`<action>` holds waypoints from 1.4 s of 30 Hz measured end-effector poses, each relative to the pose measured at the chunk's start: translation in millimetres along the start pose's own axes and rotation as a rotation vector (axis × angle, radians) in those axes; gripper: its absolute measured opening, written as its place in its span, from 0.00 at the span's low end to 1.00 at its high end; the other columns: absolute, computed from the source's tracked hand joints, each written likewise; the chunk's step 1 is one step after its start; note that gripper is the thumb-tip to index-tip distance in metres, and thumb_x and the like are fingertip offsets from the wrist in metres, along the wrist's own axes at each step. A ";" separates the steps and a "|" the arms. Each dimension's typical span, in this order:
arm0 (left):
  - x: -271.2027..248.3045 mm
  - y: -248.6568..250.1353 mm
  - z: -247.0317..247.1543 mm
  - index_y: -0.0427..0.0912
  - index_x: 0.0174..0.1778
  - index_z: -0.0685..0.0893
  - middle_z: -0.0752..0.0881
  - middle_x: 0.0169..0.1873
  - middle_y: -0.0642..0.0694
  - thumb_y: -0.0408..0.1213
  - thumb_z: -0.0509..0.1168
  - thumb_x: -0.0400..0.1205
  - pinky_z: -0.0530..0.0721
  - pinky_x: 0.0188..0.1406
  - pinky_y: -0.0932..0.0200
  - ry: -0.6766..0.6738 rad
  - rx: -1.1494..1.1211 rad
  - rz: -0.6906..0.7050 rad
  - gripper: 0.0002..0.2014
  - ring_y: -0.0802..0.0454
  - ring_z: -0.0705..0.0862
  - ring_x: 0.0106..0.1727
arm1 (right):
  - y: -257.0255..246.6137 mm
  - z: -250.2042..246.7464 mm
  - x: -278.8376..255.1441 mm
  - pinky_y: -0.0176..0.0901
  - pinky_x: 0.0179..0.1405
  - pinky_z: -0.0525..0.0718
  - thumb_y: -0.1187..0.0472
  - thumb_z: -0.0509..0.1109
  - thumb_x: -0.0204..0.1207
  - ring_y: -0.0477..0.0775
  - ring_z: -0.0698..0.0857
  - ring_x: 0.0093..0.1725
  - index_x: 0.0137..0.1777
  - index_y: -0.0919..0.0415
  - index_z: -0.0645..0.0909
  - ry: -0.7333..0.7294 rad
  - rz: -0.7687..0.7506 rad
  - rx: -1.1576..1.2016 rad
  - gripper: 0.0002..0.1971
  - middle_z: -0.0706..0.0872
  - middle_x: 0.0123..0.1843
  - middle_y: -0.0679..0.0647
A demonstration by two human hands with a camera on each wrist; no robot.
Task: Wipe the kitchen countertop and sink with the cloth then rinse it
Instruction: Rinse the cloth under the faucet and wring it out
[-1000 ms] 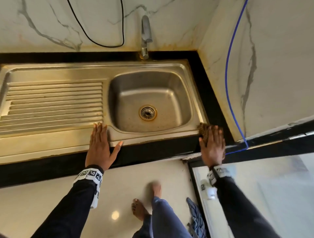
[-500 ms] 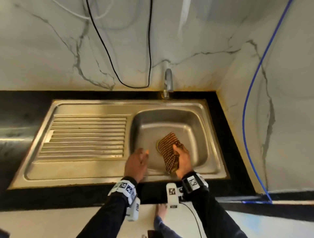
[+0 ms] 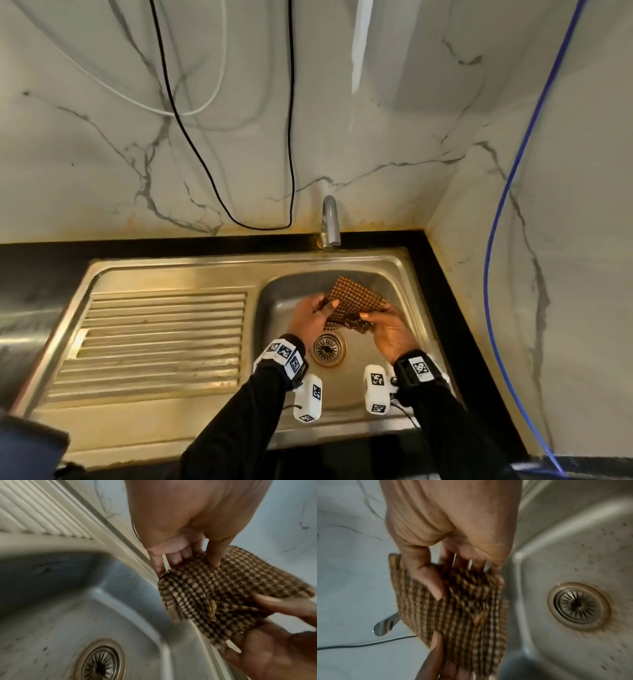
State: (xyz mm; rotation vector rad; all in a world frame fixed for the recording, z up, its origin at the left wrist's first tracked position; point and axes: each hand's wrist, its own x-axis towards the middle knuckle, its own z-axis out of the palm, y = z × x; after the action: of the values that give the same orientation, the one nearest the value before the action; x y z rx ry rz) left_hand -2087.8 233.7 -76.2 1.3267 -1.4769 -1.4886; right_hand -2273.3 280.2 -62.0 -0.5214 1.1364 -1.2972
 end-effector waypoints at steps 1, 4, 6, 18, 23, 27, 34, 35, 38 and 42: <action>6.8 1.2 -5.9 0.49 0.50 0.88 0.94 0.45 0.49 0.39 0.67 0.88 0.89 0.57 0.46 -0.023 0.023 0.016 0.05 0.50 0.92 0.50 | -6.7 -3.1 3.9 0.56 0.53 0.80 0.66 0.84 0.55 0.68 0.82 0.59 0.63 0.77 0.80 -0.048 -0.001 -0.039 0.35 0.85 0.57 0.70; 29.7 2.0 -26.6 0.40 0.63 0.85 0.91 0.55 0.42 0.42 0.64 0.90 0.88 0.58 0.54 -0.168 0.243 0.092 0.12 0.46 0.90 0.57 | -34.1 1.9 18.6 0.59 0.61 0.81 0.61 0.88 0.61 0.62 0.87 0.60 0.66 0.67 0.82 -0.097 -0.040 -0.337 0.33 0.90 0.61 0.64; 40.8 6.2 -33.1 0.37 0.67 0.83 0.90 0.57 0.41 0.42 0.63 0.91 0.84 0.53 0.68 -0.253 0.316 0.132 0.14 0.49 0.88 0.56 | -47.7 15.0 29.0 0.54 0.59 0.88 0.60 0.88 0.64 0.55 0.91 0.57 0.63 0.58 0.86 -0.160 -0.076 -0.639 0.27 0.93 0.58 0.56; 97.1 9.3 -68.0 0.42 0.50 0.93 0.94 0.45 0.43 0.23 0.75 0.76 0.88 0.62 0.49 -0.388 0.315 -0.008 0.12 0.48 0.92 0.51 | -57.8 35.4 64.3 0.58 0.60 0.89 0.68 0.76 0.78 0.63 0.90 0.59 0.57 0.64 0.86 -0.007 -0.023 -0.719 0.09 0.92 0.55 0.59; 130.6 19.9 -78.5 0.48 0.49 0.90 0.93 0.47 0.47 0.25 0.72 0.80 0.89 0.62 0.42 -0.193 0.478 -0.045 0.11 0.47 0.91 0.52 | -50.5 29.8 72.0 0.59 0.62 0.87 0.75 0.70 0.78 0.62 0.87 0.65 0.63 0.60 0.87 -0.004 -0.012 -0.552 0.16 0.91 0.61 0.59; 160.1 59.0 -77.2 0.45 0.64 0.86 0.92 0.52 0.47 0.37 0.74 0.79 0.87 0.61 0.48 0.043 0.505 0.084 0.17 0.48 0.89 0.52 | -44.1 47.0 73.6 0.37 0.39 0.89 0.78 0.74 0.73 0.56 0.92 0.51 0.53 0.63 0.91 0.013 0.014 -0.572 0.14 0.94 0.51 0.58; 194.7 83.6 -53.4 0.32 0.59 0.85 0.90 0.58 0.34 0.35 0.64 0.87 0.81 0.53 0.50 -0.162 1.102 0.166 0.11 0.34 0.88 0.60 | -31.1 73.5 78.2 0.44 0.36 0.91 0.73 0.83 0.68 0.57 0.94 0.44 0.54 0.71 0.89 0.027 0.017 -0.439 0.14 0.94 0.50 0.63; 200.4 84.9 -52.5 0.31 0.58 0.85 0.90 0.57 0.33 0.34 0.63 0.87 0.80 0.51 0.51 -0.180 1.129 0.171 0.11 0.34 0.88 0.59 | -30.5 74.4 81.8 0.47 0.40 0.93 0.72 0.83 0.68 0.59 0.94 0.46 0.54 0.71 0.89 0.021 0.008 -0.453 0.14 0.94 0.50 0.63; 210.8 86.5 -56.6 0.32 0.52 0.86 0.90 0.52 0.33 0.33 0.64 0.85 0.78 0.45 0.54 -0.188 1.130 0.208 0.09 0.34 0.89 0.55 | -28.2 76.5 90.8 0.51 0.50 0.93 0.70 0.84 0.69 0.62 0.94 0.50 0.55 0.70 0.90 -0.012 -0.010 -0.513 0.15 0.94 0.50 0.62; 217.0 69.9 -68.9 0.35 0.49 0.91 0.90 0.51 0.39 0.40 0.68 0.83 0.84 0.51 0.53 -0.182 1.102 0.193 0.12 0.40 0.88 0.53 | -22.3 75.1 100.9 0.48 0.55 0.91 0.67 0.80 0.75 0.53 0.93 0.50 0.52 0.58 0.92 -0.016 -0.039 -0.665 0.07 0.95 0.48 0.53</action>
State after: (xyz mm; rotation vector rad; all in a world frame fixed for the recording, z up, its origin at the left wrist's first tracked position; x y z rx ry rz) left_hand -2097.5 -2.0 -43.9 1.5444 -2.6342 -0.6199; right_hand -2231.2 160.3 -48.8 -1.0390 1.5494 -0.9216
